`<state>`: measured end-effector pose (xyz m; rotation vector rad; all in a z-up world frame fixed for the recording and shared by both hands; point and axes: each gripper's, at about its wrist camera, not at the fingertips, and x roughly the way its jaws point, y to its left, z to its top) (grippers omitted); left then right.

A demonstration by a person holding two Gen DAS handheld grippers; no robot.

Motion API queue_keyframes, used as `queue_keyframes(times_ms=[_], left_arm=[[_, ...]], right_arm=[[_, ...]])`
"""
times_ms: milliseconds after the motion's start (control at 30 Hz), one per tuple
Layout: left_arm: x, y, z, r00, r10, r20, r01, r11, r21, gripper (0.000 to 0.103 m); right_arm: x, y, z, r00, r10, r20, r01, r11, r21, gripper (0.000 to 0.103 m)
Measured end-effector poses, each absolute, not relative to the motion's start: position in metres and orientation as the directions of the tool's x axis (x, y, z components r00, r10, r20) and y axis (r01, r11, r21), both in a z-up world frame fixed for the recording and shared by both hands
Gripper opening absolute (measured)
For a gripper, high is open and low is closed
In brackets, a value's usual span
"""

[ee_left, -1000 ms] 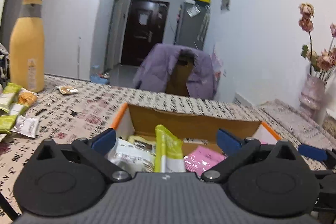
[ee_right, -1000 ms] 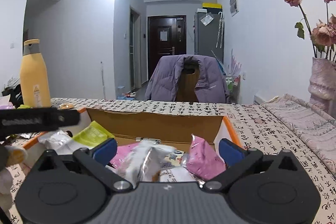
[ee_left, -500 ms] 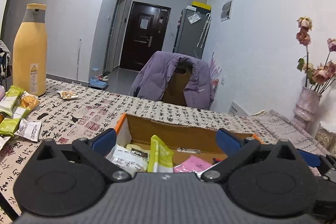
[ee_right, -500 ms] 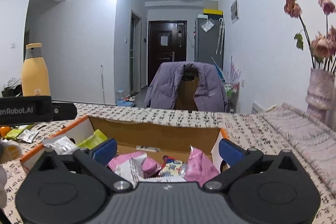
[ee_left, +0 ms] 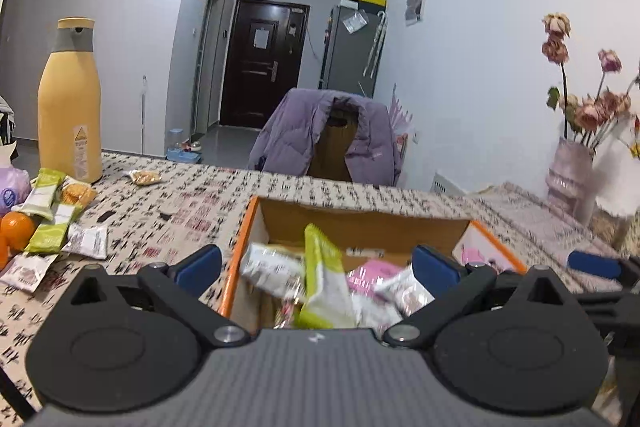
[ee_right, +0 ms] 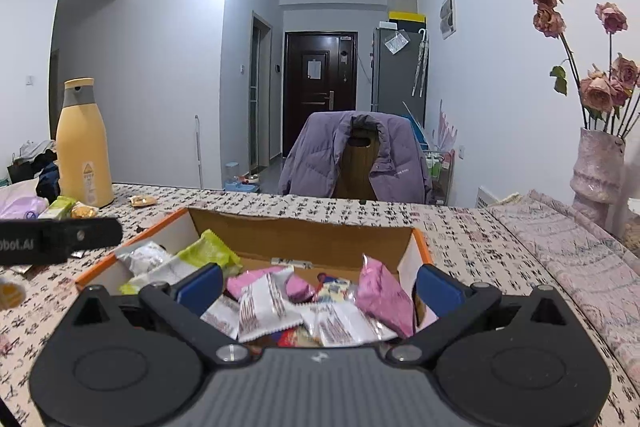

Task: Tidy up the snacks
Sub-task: 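Move both tools back over the snack pile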

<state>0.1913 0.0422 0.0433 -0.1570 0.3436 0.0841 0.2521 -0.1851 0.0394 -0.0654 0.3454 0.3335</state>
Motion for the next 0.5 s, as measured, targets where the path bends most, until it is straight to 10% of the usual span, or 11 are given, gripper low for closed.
queue_keyframes(times_ms=[500], left_arm=[[0.152,0.053,-0.015,0.869,0.043,-0.494,-0.108,0.989,-0.104,0.103]], right_arm=[[0.219,-0.201,-0.005,0.831,0.286,-0.478,-0.32,0.947,0.012,0.103]])
